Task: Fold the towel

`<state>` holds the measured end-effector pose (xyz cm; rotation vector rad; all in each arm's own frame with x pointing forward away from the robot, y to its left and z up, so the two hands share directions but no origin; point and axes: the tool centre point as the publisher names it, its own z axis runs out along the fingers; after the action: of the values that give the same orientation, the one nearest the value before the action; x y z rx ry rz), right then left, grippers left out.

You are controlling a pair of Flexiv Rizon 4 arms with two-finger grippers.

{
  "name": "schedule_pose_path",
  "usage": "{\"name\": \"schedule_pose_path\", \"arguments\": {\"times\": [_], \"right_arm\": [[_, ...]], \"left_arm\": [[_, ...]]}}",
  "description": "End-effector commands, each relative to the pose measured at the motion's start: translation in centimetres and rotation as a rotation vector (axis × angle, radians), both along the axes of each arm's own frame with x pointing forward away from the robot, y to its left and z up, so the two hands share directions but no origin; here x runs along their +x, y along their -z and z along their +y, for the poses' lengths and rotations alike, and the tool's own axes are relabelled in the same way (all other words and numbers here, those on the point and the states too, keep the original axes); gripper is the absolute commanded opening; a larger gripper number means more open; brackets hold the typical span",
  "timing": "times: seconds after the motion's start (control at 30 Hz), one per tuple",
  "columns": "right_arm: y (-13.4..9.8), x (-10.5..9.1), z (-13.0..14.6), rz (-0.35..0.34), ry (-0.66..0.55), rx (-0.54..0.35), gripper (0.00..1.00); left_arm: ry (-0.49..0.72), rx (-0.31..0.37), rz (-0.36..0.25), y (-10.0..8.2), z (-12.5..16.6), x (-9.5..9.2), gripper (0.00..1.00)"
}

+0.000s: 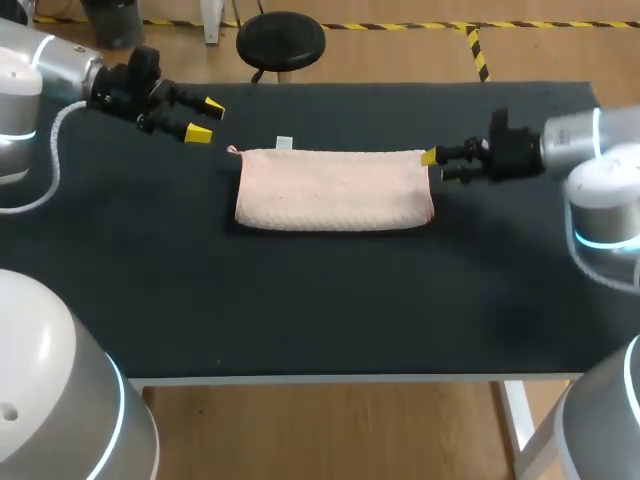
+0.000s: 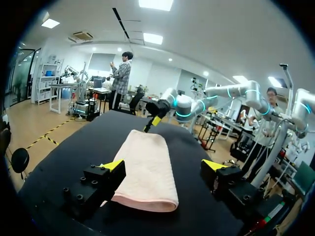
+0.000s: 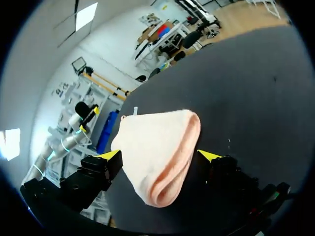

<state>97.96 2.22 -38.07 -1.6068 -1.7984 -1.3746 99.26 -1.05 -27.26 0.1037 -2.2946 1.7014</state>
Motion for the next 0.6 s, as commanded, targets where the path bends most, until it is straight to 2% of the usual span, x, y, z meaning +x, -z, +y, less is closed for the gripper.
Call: {"name": "schedule_pose_path", "arguments": {"times": [0.03, 0.33, 0.6], "right_arm": [[1.1, -0.9, -0.3, 0.175, 0.082, 0.106, 1.00], [2.0, -1.1, 0.2, 0.204, -0.003, 0.084, 1.00], [2.9, -0.2, 0.8, 0.214, -0.032, 0.075, 1.00]], "left_arm": [[-0.001, -0.002, -0.001, 0.1, 0.0, 0.0, 1.00], [-0.001, -0.002, -0.001, 0.1, 0.0, 0.0, 1.00], [-0.001, -0.002, -0.001, 0.1, 0.0, 0.0, 1.00]]}}
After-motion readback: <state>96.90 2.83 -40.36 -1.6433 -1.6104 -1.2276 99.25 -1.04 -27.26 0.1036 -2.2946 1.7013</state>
